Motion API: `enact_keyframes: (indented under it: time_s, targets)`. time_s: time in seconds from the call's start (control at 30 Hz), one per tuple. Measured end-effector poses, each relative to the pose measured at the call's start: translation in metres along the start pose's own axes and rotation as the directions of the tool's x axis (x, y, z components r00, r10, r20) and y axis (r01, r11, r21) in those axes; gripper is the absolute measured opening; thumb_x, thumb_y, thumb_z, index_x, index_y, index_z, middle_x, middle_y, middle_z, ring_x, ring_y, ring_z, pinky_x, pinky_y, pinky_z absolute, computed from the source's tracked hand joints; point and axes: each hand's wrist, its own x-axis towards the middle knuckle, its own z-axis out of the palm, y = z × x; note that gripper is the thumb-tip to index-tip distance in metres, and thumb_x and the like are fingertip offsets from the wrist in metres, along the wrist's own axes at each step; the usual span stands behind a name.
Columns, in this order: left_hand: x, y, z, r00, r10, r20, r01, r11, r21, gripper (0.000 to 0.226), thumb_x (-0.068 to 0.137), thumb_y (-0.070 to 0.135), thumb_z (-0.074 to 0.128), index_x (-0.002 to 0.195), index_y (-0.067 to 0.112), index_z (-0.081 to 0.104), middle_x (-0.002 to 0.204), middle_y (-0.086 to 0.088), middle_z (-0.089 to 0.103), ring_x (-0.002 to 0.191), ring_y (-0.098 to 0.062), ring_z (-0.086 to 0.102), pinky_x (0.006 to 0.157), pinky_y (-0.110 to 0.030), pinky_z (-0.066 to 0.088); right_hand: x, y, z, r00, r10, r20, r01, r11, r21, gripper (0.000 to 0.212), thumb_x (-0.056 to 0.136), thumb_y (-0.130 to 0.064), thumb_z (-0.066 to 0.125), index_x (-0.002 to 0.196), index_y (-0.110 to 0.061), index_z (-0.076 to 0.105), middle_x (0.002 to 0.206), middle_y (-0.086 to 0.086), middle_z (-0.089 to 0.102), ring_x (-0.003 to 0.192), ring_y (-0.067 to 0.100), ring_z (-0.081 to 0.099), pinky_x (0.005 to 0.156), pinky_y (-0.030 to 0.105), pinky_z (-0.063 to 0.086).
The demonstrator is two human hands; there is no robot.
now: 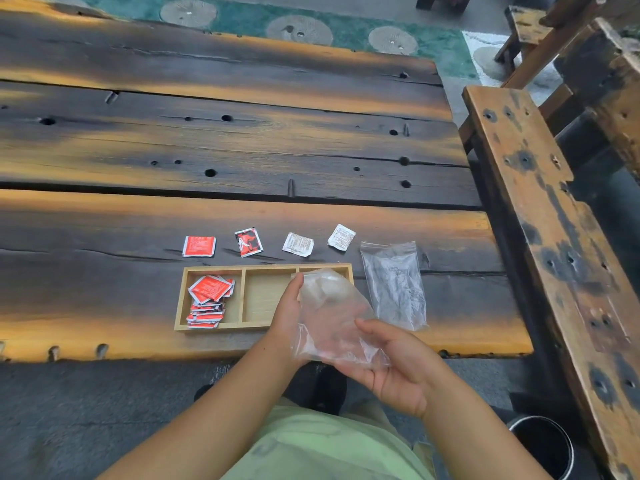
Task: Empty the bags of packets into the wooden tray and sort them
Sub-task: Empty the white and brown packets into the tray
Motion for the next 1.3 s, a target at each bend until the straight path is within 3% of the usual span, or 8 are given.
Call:
enact_keyframes:
  time_s: [0.13, 0.33, 0.53, 0.7, 0.93, 1.03, 1.17, 1.3]
  targets:
    - [-0.004, 0.004, 0.003, 1.000, 0.001, -0.003, -0.001, 1.000, 0.031, 0.091, 0.077, 0.074, 0.056, 0.137, 0.006, 0.056, 0.138, -0.023, 0.057, 0.118, -0.039, 0.059, 0.094, -0.049, 0.048, 0.001, 0.003, 0.000, 1.000, -0.025, 0.005, 0.026, 1.000, -0.011, 0.026, 0.096, -0.007, 0.059, 0.119, 0.005, 0.061, 0.092, 0.015, 0.078, 0.098, 0.041, 0.072, 0.068, 0.047, 0.063]
    - [-0.003, 0.006, 0.005, 1.000, 0.016, -0.024, -0.014, 0.996, 0.091, 0.081, 0.086, 0.070, 0.045, 0.126, 0.001, 0.062, 0.113, -0.024, 0.068, 0.094, -0.037, 0.070, 0.083, -0.046, 0.049, 0.012, 0.008, -0.006, 0.999, -0.044, -0.010, 0.044, 0.999, -0.030, 0.028, 0.098, -0.004, 0.052, 0.121, 0.010, 0.060, 0.107, 0.025, 0.073, 0.089, 0.036, 0.075, 0.063, 0.043, 0.063]
    - [0.004, 0.012, -0.001, 0.989, 0.110, -0.100, -0.094, 0.984, 0.154, 0.072, 0.088, 0.064, 0.048, 0.120, 0.001, 0.064, 0.104, -0.020, 0.065, 0.093, -0.035, 0.064, 0.084, -0.043, 0.051, 0.030, 0.009, -0.013, 0.998, -0.032, -0.049, 0.030, 0.999, -0.035, 0.030, 0.099, -0.006, 0.052, 0.123, 0.009, 0.061, 0.114, 0.025, 0.071, 0.105, 0.038, 0.070, 0.073, 0.044, 0.063]
    - [0.011, 0.017, 0.006, 0.984, 0.155, -0.091, -0.138, 0.975, 0.173, 0.063, 0.097, 0.055, 0.037, 0.107, -0.001, 0.064, 0.081, -0.018, 0.072, 0.068, -0.028, 0.073, 0.057, -0.032, 0.059, 0.043, 0.005, -0.012, 0.997, -0.028, -0.078, 0.024, 0.999, -0.046, 0.028, 0.098, -0.006, 0.055, 0.121, 0.008, 0.062, 0.110, 0.024, 0.073, 0.099, 0.037, 0.072, 0.067, 0.040, 0.063]
    - [0.015, 0.017, 0.006, 0.974, 0.193, -0.116, -0.156, 0.950, 0.271, 0.055, 0.099, 0.048, 0.040, 0.100, 0.000, 0.067, 0.076, -0.016, 0.073, 0.062, -0.027, 0.072, 0.052, -0.030, 0.057, 0.051, -0.002, -0.021, 0.994, -0.043, -0.096, 0.030, 0.991, -0.134, 0.030, 0.093, -0.005, 0.062, 0.121, 0.007, 0.061, 0.123, 0.030, 0.065, 0.101, 0.038, 0.070, 0.072, 0.042, 0.063]
    - [0.009, 0.020, 0.008, 0.968, 0.219, -0.120, -0.173, 0.935, 0.309, 0.052, 0.090, 0.045, 0.054, 0.107, -0.001, 0.069, 0.089, -0.018, 0.071, 0.075, -0.031, 0.070, 0.070, -0.038, 0.058, 0.053, -0.005, -0.033, 0.997, -0.050, -0.059, 0.038, 0.982, -0.187, 0.026, 0.091, -0.006, 0.065, 0.114, 0.007, 0.065, 0.134, 0.037, 0.052, 0.120, 0.051, 0.057, 0.091, 0.055, 0.056]
    - [0.003, 0.032, 0.022, 0.959, 0.277, -0.058, -0.255, 0.935, 0.246, 0.043, 0.089, 0.028, 0.052, 0.119, 0.001, 0.067, 0.117, -0.025, 0.065, 0.109, -0.041, 0.064, 0.105, -0.057, 0.043, 0.049, -0.012, -0.049, 0.998, -0.058, 0.038, 0.067, 0.957, -0.284, 0.028, 0.095, -0.009, 0.062, 0.120, 0.005, 0.062, 0.116, 0.029, 0.069, 0.111, 0.046, 0.062, 0.097, 0.057, 0.052]
    - [0.012, 0.042, 0.045, 0.954, 0.287, -0.082, -0.257, 0.931, 0.259, 0.050, 0.083, 0.018, 0.051, 0.127, -0.003, 0.060, 0.123, -0.024, 0.063, 0.113, -0.041, 0.062, 0.103, -0.051, 0.047, 0.044, -0.024, -0.059, 0.985, -0.067, 0.157, 0.129, 0.894, -0.429, 0.029, 0.100, -0.012, 0.055, 0.123, 0.006, 0.059, 0.111, 0.019, 0.074, 0.097, 0.034, 0.068, 0.088, 0.045, 0.057]
